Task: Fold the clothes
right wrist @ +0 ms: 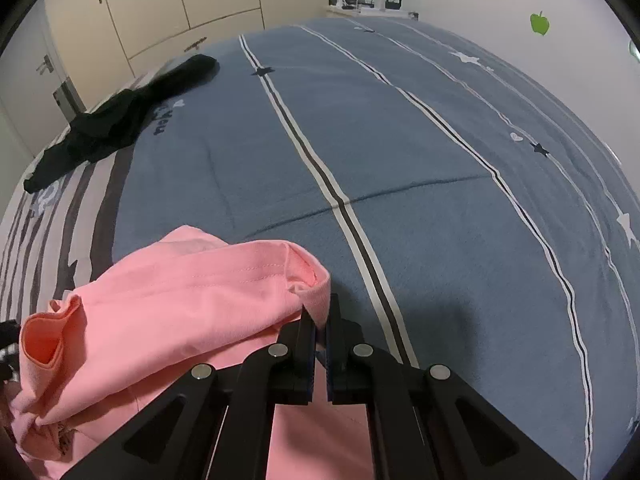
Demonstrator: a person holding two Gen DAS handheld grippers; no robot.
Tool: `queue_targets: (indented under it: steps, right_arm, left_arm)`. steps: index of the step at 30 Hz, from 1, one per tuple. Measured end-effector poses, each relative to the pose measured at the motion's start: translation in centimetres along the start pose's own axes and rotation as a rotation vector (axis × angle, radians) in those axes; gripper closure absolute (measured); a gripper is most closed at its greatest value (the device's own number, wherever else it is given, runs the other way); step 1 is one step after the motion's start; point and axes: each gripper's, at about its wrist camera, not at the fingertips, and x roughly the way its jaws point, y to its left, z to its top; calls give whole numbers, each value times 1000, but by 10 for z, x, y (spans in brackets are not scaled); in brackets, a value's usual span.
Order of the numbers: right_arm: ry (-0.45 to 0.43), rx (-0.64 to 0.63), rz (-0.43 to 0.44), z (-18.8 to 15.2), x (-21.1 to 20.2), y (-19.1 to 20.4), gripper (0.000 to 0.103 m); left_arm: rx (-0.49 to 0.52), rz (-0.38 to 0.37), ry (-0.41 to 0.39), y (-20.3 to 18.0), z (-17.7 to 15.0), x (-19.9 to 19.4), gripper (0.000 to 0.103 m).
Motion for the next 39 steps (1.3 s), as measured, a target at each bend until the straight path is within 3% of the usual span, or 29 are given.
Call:
queue_targets:
  steps: [2,5,11,16,21,28,33,39]
  right_arm:
    - [-1,0,4,0,1,0,100]
    - [-3,2,10,0,2,-1,100]
    - [-17,6,16,2,-1,1,100]
    - [-54,-20,17,18,-12,15,100]
    - [-92,-101,39,65,-13,64,100]
    - [-152,-176,37,163,6,157,100]
    - [-154,-170,10,223,28,203,100]
    - [-172,-193,5,255,45,250,100]
  left_arm:
    - [16,5,-2,-6,-3,-3,86]
    - [14,12,-13,-8,-7,-6,95]
    - [-60,61,-83,9,-5,-18,100]
    - [-189,213,-230,54,3,-70,100]
    - [-269,453,-346,122,18,-150,100]
    - [-301,786,-384,210,38,-241,100]
    - [-374,913,-372,266,41,-271,100]
    - [-513,974,-364,316,37,-268,100]
